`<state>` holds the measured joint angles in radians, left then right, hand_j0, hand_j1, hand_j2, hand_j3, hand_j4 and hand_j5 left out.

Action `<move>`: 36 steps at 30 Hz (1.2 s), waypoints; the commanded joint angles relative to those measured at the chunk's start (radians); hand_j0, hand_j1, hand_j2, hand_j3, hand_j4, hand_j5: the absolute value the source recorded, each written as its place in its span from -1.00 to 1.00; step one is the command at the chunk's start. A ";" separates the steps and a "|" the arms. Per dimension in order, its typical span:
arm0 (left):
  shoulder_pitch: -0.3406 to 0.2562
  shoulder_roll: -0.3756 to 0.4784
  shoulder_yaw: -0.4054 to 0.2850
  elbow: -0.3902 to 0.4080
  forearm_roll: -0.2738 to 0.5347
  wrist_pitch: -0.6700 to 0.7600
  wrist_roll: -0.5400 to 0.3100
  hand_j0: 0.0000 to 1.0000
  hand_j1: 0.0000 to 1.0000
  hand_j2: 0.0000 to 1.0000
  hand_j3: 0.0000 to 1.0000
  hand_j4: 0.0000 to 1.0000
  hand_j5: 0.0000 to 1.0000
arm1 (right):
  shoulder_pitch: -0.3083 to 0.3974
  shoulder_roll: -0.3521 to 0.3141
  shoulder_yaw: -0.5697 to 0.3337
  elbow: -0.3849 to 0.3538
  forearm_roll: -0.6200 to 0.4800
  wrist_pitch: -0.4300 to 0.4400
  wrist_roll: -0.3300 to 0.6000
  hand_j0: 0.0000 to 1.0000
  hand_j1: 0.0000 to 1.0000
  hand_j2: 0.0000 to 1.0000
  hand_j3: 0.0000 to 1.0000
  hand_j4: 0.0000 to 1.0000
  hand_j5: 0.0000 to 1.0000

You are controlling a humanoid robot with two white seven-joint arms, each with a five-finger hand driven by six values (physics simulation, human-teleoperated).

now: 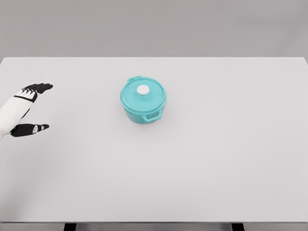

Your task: Open the lid of the pot with left arm

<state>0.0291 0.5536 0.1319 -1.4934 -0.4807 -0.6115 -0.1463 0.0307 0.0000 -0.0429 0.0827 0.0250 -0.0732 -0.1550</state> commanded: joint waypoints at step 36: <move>-0.503 -0.317 -0.218 0.160 0.067 0.001 -0.465 1.00 1.00 1.00 1.00 1.00 1.00 | 0.000 0.000 0.000 0.000 0.000 0.000 0.000 1.00 1.00 1.00 1.00 1.00 1.00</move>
<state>-0.4786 0.2465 -0.0771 -1.3338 -0.4305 -0.6134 -0.6110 0.0307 0.0000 -0.0430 0.0827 0.0250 -0.0734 -0.1550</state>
